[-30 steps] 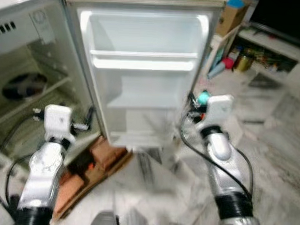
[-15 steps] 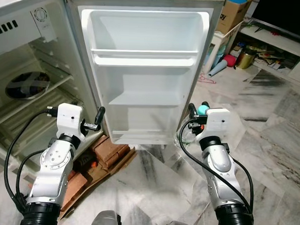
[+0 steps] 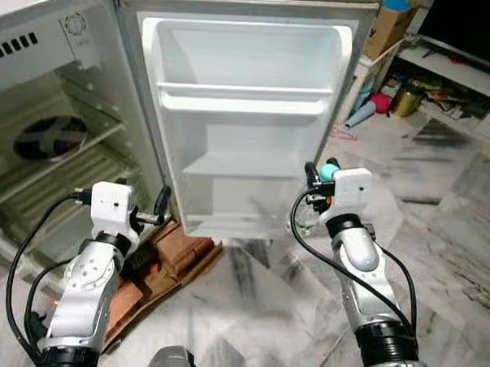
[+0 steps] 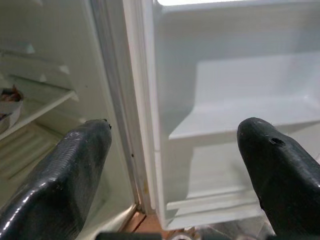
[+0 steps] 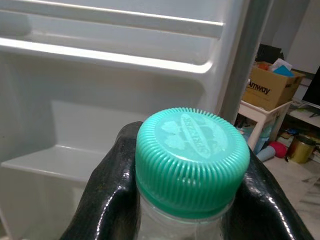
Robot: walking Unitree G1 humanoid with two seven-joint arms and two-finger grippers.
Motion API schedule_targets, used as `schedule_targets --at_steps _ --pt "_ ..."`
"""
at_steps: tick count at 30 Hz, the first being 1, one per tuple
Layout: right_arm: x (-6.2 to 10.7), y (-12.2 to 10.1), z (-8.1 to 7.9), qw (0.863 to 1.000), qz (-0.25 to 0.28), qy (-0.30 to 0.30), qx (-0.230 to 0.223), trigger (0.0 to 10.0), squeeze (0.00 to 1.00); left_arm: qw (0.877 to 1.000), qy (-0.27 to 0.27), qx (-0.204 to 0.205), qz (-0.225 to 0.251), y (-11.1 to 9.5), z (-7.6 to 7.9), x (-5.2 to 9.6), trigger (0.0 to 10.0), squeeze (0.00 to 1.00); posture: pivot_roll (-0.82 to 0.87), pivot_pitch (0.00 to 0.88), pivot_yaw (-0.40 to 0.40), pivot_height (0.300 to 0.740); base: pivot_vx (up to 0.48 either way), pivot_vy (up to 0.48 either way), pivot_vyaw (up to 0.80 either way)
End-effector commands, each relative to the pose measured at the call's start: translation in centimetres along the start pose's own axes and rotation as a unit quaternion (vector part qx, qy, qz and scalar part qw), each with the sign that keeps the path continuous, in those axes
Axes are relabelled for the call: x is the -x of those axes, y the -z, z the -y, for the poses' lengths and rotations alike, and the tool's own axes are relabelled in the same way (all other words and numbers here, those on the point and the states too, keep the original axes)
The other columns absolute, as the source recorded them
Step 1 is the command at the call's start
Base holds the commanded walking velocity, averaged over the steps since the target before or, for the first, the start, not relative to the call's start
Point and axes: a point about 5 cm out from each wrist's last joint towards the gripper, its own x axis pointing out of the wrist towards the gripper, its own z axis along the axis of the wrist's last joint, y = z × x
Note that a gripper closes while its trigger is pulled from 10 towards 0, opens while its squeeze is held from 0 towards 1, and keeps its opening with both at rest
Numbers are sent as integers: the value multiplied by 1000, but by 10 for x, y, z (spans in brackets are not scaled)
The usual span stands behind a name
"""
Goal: Restocking fridge
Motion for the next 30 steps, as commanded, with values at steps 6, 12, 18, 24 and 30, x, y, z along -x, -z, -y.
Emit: schedule_targets --at_steps 6,12,18,24,30 --pt "-2 -4 5 1000 11 5 13 10000 0 1000 6 4 2 -3 1 -1 10000 0 76 80 -37 740 282 354 0" --pt "-1 -3 3 1000 11 0 13 10000 0 1000 7 5 -6 -1 3 -2 10000 0 77 77 -41 740 267 398 0" --pt "-2 -4 2 1000 12 0 14 10000 0 1000 10 5 -7 -1 4 -2 10000 0 78 77 -43 740 83 319 0" --pt "-1 -3 3 1000 9 2 15 10000 0 1000 9 5 0 -3 5 -2 10000 0 76 88 -44 740 0 0 0" --pt "-2 -4 2 999 14 -9 30 10000 0 1000 10 1 0 -3 5 -1 10000 0 77 90 -47 740 0 0 0"
